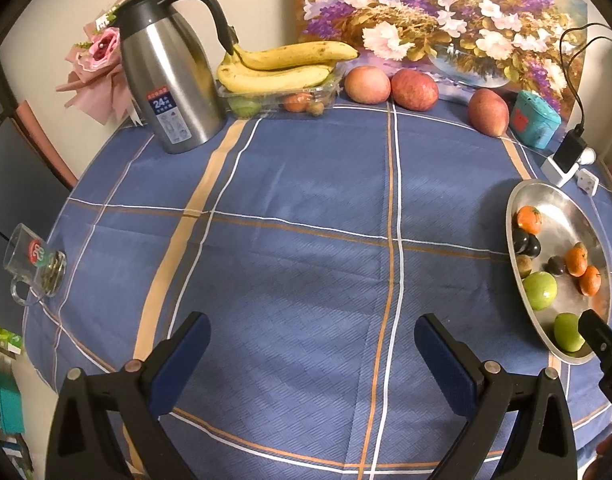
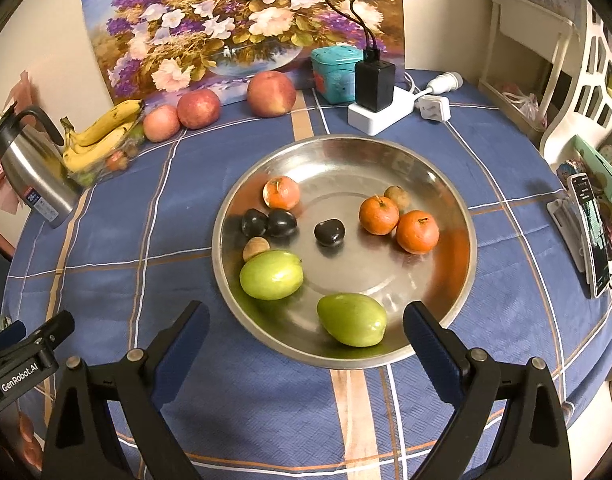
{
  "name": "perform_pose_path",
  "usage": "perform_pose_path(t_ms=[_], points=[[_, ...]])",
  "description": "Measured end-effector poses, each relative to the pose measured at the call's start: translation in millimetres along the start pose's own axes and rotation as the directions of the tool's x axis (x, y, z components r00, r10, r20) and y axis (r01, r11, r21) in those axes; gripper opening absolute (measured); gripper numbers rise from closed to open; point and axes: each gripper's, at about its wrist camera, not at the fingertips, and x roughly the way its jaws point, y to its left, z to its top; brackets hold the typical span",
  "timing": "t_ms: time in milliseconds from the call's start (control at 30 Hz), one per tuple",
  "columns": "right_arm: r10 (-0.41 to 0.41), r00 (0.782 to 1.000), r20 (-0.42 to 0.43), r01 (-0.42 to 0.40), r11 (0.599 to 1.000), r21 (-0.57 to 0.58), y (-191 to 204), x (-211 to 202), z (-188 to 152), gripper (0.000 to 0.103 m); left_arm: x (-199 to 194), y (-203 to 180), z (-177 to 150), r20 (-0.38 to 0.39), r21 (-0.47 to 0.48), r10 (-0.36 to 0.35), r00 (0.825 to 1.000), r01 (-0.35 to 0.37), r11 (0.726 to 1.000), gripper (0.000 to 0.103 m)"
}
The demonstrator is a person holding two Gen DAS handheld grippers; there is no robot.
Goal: Organize fruits
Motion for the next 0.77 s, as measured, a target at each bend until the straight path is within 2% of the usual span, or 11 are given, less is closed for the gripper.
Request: perform_pose_path(t_ms=[767], points=[[0.000,1.000,-0.001,0.000,1.000,-0.003,0.7,0.9,-0.5,0.097,0.1,4.5,-0.4,0.005,-0.018,0.008,1.000,-0.008,1.000,0.103]])
